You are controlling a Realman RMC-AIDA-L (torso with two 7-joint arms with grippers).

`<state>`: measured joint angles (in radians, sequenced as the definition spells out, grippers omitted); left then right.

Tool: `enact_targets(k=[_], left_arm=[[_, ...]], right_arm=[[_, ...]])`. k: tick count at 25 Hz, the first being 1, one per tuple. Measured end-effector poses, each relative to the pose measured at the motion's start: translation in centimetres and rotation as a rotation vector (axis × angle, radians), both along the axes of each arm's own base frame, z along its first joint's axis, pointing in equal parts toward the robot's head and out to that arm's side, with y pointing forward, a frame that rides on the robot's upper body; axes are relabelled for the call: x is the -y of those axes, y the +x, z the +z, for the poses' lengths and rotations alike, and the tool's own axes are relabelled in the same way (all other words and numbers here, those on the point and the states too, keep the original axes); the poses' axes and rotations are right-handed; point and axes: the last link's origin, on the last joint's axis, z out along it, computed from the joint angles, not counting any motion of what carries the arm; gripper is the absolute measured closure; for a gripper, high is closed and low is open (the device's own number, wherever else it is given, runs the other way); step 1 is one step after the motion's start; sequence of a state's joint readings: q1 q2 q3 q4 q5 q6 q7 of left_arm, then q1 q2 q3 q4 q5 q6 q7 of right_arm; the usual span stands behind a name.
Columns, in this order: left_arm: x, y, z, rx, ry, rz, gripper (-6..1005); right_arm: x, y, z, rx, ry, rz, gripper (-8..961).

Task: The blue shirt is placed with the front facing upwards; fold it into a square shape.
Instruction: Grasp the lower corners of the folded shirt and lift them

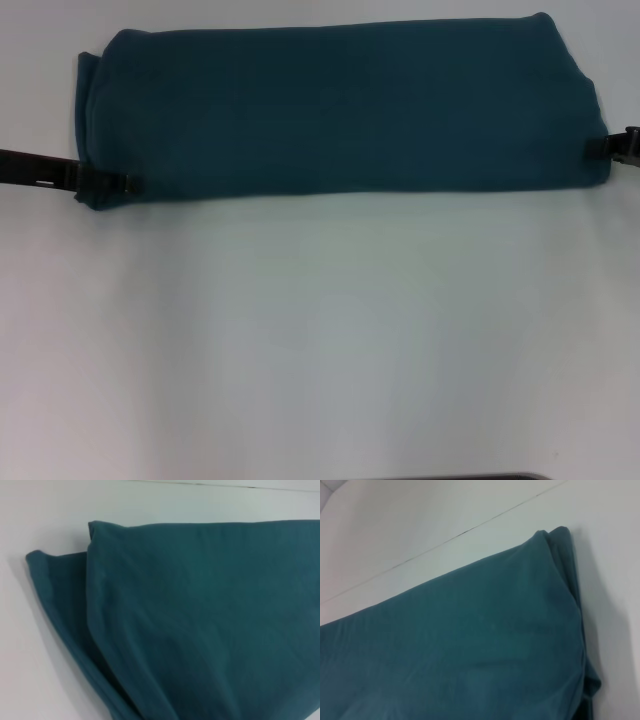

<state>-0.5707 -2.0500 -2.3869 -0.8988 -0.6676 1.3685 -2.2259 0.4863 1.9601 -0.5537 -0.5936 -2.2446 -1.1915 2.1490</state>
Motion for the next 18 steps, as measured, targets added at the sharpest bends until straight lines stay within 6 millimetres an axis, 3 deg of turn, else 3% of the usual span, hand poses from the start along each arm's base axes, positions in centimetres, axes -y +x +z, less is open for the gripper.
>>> enact_targets(k=[18], left_arm=[[-0.09, -0.38, 0.16, -0.03, 0.014, 0.006, 193]], right_arm=[[0.17, 0.05, -0.27, -0.008, -0.007, -0.004, 939]])
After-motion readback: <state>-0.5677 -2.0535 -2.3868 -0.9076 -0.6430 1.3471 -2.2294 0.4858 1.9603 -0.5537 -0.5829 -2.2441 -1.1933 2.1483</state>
